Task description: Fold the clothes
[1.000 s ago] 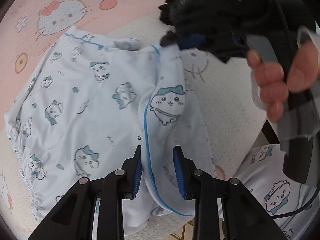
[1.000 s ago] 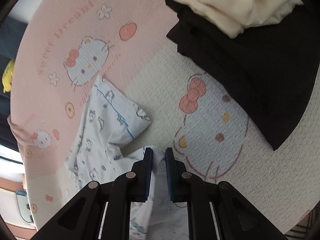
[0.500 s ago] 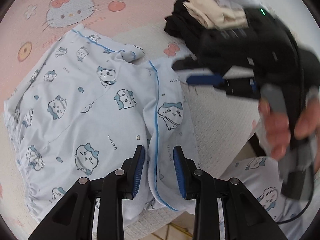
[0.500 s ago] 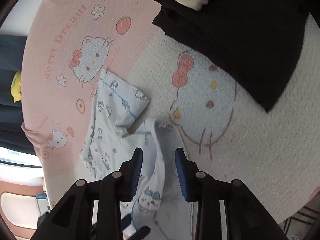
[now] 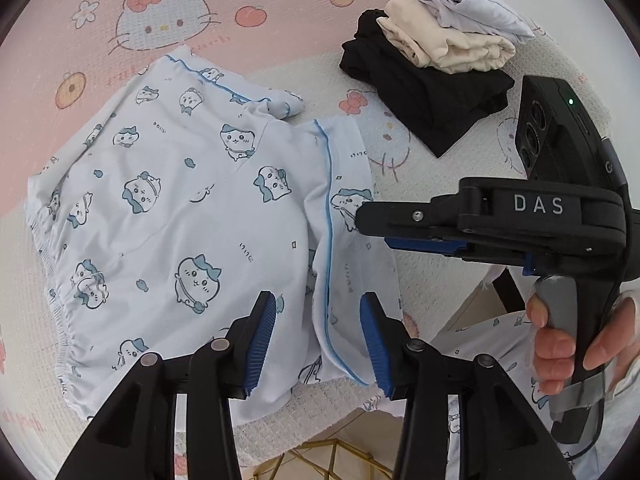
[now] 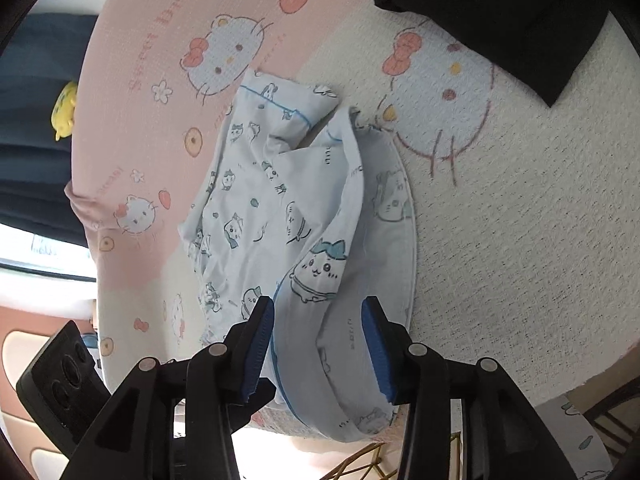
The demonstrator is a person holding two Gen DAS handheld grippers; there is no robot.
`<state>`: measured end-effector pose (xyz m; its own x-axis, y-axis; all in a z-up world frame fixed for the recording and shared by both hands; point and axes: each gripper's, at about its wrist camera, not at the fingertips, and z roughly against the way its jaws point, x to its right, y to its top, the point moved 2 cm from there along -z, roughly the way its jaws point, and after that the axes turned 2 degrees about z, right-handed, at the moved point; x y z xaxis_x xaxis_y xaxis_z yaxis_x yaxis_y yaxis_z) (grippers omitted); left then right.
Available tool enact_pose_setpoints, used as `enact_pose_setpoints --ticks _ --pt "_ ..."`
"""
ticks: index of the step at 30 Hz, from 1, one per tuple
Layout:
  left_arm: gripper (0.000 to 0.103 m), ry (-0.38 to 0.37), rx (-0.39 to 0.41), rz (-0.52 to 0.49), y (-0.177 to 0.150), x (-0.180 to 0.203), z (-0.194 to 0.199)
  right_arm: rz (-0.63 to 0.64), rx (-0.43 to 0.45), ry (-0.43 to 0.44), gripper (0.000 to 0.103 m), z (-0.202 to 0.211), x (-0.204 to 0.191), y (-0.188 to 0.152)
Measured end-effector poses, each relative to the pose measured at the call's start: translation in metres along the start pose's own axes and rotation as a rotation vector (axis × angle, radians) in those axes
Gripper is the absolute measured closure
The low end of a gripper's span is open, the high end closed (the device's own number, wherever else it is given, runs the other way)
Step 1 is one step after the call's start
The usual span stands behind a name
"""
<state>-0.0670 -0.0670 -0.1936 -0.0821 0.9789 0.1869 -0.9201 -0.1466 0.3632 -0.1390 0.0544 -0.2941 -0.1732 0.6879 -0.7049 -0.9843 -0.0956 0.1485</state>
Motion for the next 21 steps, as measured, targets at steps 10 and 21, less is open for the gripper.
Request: enact_pose_setpoints --ticks 10,21 --pt "0.097 0.048 -0.021 -0.040 0.001 0.007 -0.019 -0.006 -0.043 0.003 0.058 -0.020 0.000 0.007" --pt "0.097 -0.004 -0.061 0.101 -0.002 -0.037 -0.032 0.004 -0.054 0.052 0.058 -0.031 -0.005 0.015"
